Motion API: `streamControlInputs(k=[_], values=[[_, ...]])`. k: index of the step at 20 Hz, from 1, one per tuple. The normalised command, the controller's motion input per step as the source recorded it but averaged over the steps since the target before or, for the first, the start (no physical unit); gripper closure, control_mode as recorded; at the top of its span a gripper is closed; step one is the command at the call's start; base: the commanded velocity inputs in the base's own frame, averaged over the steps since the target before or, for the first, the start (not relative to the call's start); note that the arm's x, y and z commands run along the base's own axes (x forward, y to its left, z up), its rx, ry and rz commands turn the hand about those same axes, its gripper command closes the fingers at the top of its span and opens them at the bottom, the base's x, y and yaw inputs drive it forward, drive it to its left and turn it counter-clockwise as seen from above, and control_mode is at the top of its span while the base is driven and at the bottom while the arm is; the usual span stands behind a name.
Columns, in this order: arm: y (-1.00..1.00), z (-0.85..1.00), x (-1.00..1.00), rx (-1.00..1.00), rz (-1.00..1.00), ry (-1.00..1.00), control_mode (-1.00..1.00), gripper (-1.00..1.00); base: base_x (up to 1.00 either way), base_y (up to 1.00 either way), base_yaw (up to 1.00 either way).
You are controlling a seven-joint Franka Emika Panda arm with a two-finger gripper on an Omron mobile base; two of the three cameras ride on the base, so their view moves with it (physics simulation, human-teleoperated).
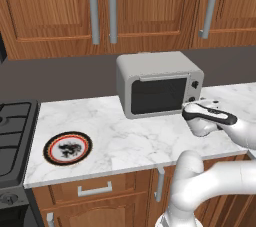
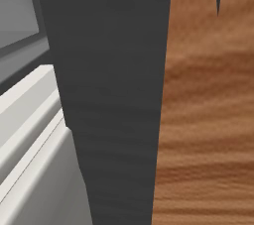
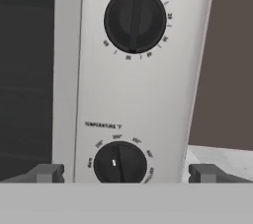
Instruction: Pull the toaster oven rack outwards. Pick up the baguette from the plate and place it on the toaster oven rack. Close the toaster oven door fully and set the temperature to the lowest setting.
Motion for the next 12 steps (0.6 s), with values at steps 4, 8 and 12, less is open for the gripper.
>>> streamControlInputs(k=[4,8,12], values=[[0.01,0.00,0.02,0.00,-0.01,0.00,-1.00,-1.00,0.00,0.00,0.00],[0.16,0.00,0.00,0.00,-0.02,0.00,-1.00,-1.00,0.00,0.00,0.00],[0.12,0.00,0.00,0.00,-0.03,0.00,-1.00,-1.00,0.00,0.00,0.00]])
